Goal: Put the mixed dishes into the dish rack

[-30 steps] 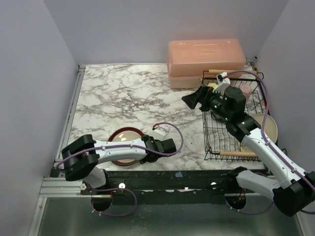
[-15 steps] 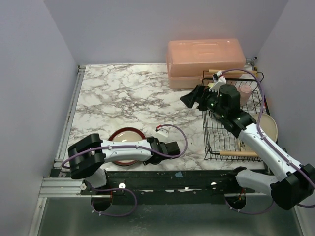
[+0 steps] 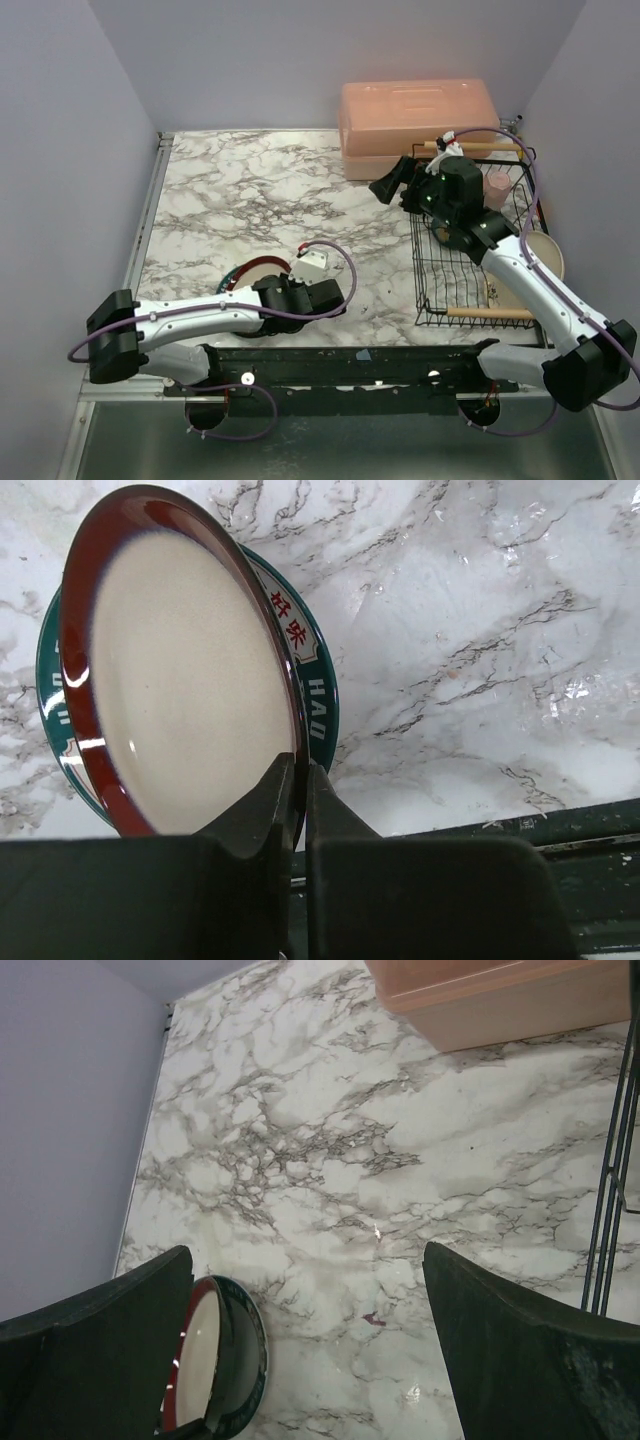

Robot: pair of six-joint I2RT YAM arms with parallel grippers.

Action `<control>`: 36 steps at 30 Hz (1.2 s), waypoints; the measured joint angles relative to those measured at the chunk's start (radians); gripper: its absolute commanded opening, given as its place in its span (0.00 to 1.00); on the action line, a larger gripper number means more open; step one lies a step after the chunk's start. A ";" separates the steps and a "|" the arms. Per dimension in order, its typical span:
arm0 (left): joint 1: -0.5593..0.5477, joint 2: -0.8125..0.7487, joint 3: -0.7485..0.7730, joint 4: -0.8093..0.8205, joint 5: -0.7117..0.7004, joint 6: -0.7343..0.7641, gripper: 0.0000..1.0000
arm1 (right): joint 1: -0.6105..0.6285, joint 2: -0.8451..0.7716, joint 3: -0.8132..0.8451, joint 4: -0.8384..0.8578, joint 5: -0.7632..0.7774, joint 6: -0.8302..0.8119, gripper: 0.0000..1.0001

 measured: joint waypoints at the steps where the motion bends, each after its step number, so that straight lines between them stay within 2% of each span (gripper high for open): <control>1: 0.000 -0.021 -0.006 0.000 0.000 0.001 0.00 | 0.000 0.014 0.016 -0.011 0.009 0.009 1.00; 7: 0.000 -0.205 -0.084 0.028 -0.006 0.010 0.00 | 0.022 0.090 0.074 -0.044 0.019 0.075 1.00; 15: 0.000 -0.395 -0.193 0.099 -0.008 0.058 0.00 | 0.194 0.215 0.158 -0.049 0.027 0.180 0.99; 20: 0.000 -0.442 -0.222 0.122 -0.008 0.077 0.00 | 0.291 0.358 0.240 -0.046 0.027 0.274 1.00; 27: 0.000 -0.475 -0.241 0.128 -0.008 0.093 0.00 | 0.403 0.500 0.248 -0.027 -0.003 0.375 0.99; 32: 0.000 -0.496 -0.242 0.127 -0.008 0.103 0.00 | 0.448 0.534 0.241 0.006 -0.038 0.426 0.94; 36: 0.000 -0.505 -0.243 0.128 -0.008 0.113 0.00 | 0.472 0.549 0.239 0.050 -0.059 0.453 0.86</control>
